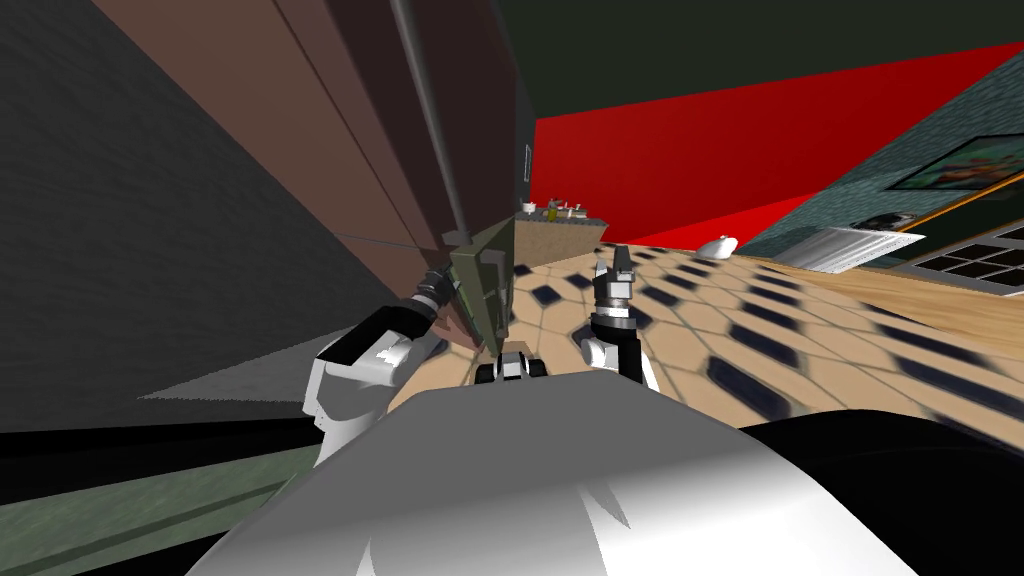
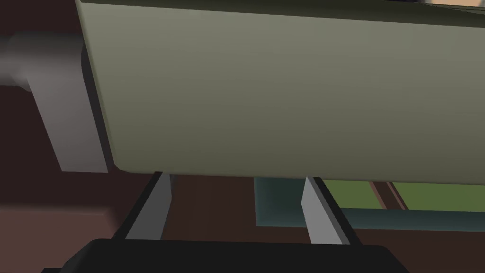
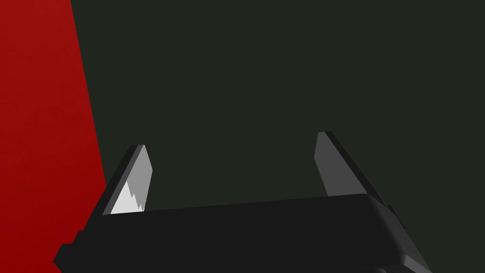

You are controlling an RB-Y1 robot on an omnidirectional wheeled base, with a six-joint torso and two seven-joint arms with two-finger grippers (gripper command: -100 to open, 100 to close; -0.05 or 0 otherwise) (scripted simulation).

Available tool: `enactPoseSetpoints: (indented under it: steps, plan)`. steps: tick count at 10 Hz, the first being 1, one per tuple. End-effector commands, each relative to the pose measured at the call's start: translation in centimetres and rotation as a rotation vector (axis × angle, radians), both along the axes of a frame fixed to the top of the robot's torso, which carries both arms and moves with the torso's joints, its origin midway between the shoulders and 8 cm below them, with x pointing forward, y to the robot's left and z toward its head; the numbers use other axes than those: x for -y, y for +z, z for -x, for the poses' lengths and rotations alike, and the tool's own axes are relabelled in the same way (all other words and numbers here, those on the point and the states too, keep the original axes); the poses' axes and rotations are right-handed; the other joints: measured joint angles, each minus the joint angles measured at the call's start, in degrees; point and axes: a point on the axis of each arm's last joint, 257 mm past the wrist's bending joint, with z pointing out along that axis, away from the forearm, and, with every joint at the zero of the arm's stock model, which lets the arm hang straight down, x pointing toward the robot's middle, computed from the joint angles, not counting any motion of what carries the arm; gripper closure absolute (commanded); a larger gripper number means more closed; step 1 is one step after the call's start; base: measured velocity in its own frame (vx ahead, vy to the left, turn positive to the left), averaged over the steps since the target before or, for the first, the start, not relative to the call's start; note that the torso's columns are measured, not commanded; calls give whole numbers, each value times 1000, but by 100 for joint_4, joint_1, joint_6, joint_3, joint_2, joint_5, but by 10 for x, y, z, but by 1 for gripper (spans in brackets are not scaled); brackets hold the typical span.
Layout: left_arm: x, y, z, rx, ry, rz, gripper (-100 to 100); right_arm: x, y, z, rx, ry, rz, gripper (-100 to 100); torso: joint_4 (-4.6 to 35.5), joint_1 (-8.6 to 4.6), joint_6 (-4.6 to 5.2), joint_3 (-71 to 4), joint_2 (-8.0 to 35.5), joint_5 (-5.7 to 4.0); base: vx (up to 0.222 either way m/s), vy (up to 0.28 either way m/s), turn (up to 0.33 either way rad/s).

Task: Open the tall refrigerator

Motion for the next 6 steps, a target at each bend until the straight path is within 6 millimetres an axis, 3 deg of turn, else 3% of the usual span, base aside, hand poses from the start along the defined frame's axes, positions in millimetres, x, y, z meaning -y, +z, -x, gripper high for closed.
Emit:
enactPoseSetpoints:
  steps: [1,4,6]
  plan:
    - [-30,25,-23,98,83,-15,100,0,0,0,0,0,0,0,17,-10,-16,23,41,-2,-141,-157,43]
    - [-32,18,-45,80,89,-15,100,0,0,0,0,0,0,0,40,19,-4,24,43,-6,-54,-46,3]
    - [-39,-2,-53,37,103,-17,100,0,0,0,0,0,0,0,15,15,2,-4,0,-2,2,22,5]
